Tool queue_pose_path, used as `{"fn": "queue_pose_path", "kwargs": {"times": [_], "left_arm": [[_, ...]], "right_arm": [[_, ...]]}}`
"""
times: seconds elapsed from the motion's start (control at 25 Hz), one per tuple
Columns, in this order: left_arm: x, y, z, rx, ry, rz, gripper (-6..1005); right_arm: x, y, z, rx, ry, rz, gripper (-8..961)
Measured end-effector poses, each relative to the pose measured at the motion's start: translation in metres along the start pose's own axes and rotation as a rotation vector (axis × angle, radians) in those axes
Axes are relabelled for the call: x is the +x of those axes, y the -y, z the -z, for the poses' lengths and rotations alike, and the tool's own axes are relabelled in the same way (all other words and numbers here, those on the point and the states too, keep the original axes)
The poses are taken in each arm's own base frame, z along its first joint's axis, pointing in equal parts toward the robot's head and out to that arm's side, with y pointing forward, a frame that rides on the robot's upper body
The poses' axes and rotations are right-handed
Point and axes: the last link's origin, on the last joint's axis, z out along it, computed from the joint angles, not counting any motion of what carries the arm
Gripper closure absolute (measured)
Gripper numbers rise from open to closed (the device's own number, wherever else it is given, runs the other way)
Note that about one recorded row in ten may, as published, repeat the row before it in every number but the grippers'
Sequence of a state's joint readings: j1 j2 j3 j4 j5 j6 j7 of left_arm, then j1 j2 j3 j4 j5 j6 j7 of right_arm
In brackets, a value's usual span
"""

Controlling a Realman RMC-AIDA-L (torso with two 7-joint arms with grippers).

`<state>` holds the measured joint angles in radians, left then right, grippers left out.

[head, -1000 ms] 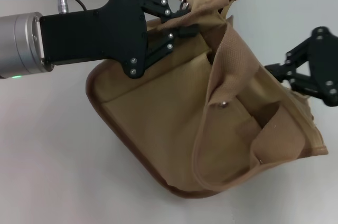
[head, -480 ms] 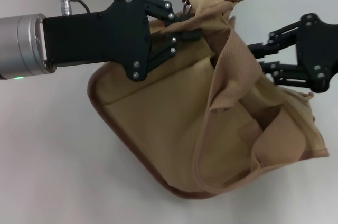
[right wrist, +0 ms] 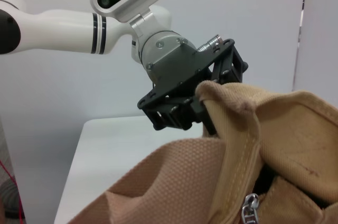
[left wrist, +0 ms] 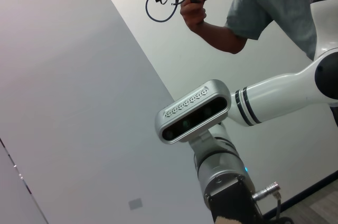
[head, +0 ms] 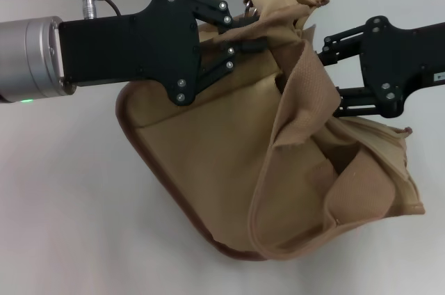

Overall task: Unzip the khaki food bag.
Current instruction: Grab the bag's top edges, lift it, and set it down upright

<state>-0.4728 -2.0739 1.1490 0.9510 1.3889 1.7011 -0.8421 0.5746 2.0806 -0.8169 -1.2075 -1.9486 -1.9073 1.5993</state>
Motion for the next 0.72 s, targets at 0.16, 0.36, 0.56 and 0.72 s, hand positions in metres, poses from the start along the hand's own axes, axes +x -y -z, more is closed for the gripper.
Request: {"fn": "queue_pose_path", "kwargs": {"times": [0.16,0.36,0.56,0.72], "left_arm": [[0.000,0.000,-0.002,-0.010,-0.002,-0.002,907],[0.001,0.000,-0.005,-0.021,-0.004,-0.004,907],[0.000,0.000,-0.005,-0.024,-0.003,-0.003,907],[0.000,0.000,-0.006,-0.024,-0.003,-0.003,907]], "right_arm": [[-0.001,0.004,-0.010,-0.019,-0.007,-0.005,482],[0.000,0.006,-0.028,-0.036,-0.050,0.000,489],[-0.001,0.009,-0.040,-0.031,-0.088,0.008,496],[-0.002,0.008,-0.042,-0.041,-0.098,0.018,502]]}}
